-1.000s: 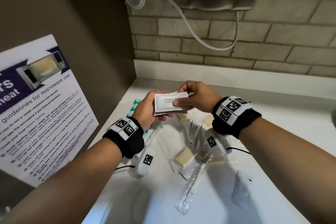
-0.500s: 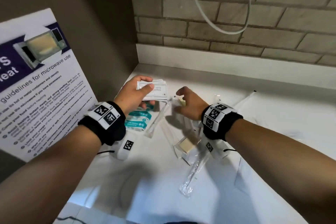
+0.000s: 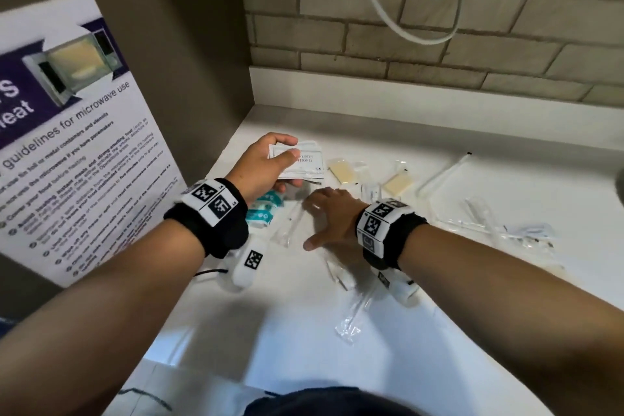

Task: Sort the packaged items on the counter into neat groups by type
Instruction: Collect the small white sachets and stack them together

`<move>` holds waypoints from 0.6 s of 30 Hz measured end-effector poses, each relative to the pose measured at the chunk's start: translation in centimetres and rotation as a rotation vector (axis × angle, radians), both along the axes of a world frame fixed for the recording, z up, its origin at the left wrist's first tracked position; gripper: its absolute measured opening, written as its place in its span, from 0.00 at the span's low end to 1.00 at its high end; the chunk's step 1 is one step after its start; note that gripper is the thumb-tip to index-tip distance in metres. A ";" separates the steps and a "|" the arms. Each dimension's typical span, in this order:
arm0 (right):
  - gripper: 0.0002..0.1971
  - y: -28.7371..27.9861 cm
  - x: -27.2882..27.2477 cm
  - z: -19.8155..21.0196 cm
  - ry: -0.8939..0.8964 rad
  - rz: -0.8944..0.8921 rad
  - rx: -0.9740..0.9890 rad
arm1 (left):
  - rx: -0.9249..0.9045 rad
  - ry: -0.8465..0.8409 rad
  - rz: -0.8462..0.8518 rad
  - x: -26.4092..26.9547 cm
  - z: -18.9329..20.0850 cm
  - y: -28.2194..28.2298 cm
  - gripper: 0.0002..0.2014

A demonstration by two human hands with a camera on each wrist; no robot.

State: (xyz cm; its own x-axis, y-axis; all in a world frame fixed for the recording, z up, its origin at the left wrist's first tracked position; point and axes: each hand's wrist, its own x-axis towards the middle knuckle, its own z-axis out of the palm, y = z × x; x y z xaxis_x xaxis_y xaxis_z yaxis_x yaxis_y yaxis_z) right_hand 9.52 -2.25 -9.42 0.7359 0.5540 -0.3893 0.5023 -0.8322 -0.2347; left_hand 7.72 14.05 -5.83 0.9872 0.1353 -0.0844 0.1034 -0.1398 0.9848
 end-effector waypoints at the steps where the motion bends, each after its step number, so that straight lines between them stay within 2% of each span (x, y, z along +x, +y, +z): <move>1: 0.44 -0.6 -0.1 0.2 0.007 0.001 0.004 | -0.006 0.008 -0.005 0.1 -0.1 -0.2 0.11; 6: 0.34 -5.4 -0.5 1.8 -0.062 0.046 -0.078 | -0.028 0.010 -0.041 0.8 0.0 -2.5 0.11; 10: 0.32 -8.9 -0.3 2.3 -0.050 -0.108 -0.093 | -0.036 0.031 -0.106 1.1 0.1 -5.1 0.12; 13: 0.26 -11.1 0.2 2.4 -0.022 -0.178 -0.094 | -0.017 0.034 -0.143 1.3 0.1 -6.4 0.12; 18: 0.26 -12.1 1.9 4.0 0.013 -0.147 -0.272 | -0.013 0.028 -0.139 1.8 0.4 -6.7 0.11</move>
